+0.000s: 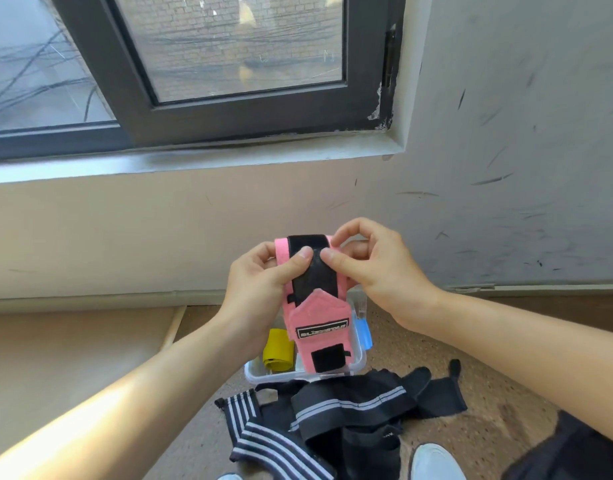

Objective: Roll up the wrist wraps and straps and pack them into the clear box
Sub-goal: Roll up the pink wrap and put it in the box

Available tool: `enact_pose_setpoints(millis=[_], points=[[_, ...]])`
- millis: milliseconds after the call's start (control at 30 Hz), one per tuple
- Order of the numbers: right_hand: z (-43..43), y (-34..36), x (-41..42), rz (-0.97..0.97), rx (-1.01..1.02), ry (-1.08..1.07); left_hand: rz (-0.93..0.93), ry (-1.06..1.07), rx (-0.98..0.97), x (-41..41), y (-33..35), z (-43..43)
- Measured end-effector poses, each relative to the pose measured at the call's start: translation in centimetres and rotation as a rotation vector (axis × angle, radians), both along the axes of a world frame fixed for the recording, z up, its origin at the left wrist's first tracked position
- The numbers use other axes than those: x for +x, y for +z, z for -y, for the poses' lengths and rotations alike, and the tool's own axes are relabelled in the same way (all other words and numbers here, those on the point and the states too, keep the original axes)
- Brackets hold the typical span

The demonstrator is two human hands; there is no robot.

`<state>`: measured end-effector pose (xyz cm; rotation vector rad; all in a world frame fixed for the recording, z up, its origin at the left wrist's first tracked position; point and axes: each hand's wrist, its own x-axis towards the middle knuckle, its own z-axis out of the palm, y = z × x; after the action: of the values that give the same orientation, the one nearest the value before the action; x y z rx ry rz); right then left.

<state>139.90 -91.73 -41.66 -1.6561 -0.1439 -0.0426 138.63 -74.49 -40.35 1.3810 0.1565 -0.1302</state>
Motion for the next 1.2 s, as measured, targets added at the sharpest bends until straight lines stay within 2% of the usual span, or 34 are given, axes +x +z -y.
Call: enact_pose_setpoints(millis=[200, 333, 467, 567, 633, 767, 867, 1000, 1067, 1200], points=[[0.0, -0.4, 0.3, -0.043, 0.074, -0.063, 0.025, -0.025, 0.083, -0.1, -0.4, 0.2], [0.6, -0.4, 0.6, -0.053, 0.032, 0.008, 0.005, -0.096, 0.188, 0.2, 0.0, -0.4], [2.1, 0.7, 1.2, -0.096, 0.000, 0.200, 0.094, -0.101, 0.504, 0.7, 0.7, -2.1], [3.4, 1.9, 1.6, -0.127, -0.044, 0.428, 0.212, -0.077, 0.562, 1.7, 0.5, -3.4], [3.8, 2.5, 1.5, -0.129, -0.135, 0.547, 0.270, -0.219, 0.548, 2.1, 0.1, -3.5], [4.0, 3.6, 1.3, -0.120, -0.276, 0.650, 0.246, -0.687, 0.508, 2.0, -0.9, -2.8], [5.1, 4.3, 1.6, -0.085, -0.414, 0.627, 0.180, -0.792, 0.541, 2.2, -2.5, -2.8], [7.8, 5.8, 2.3, -0.044, -0.635, 0.489, 0.120, -0.827, 0.748, 2.8, -4.7, -4.2], [9.2, 6.1, 2.8, -0.031, -0.746, 0.431, 0.109, -0.825, 0.846, 3.1, -5.2, -5.0], [11.8, 5.4, 3.9, -0.066, -0.897, 0.354, 0.095, -0.760, 0.918, 3.7, -5.4, -5.1]])
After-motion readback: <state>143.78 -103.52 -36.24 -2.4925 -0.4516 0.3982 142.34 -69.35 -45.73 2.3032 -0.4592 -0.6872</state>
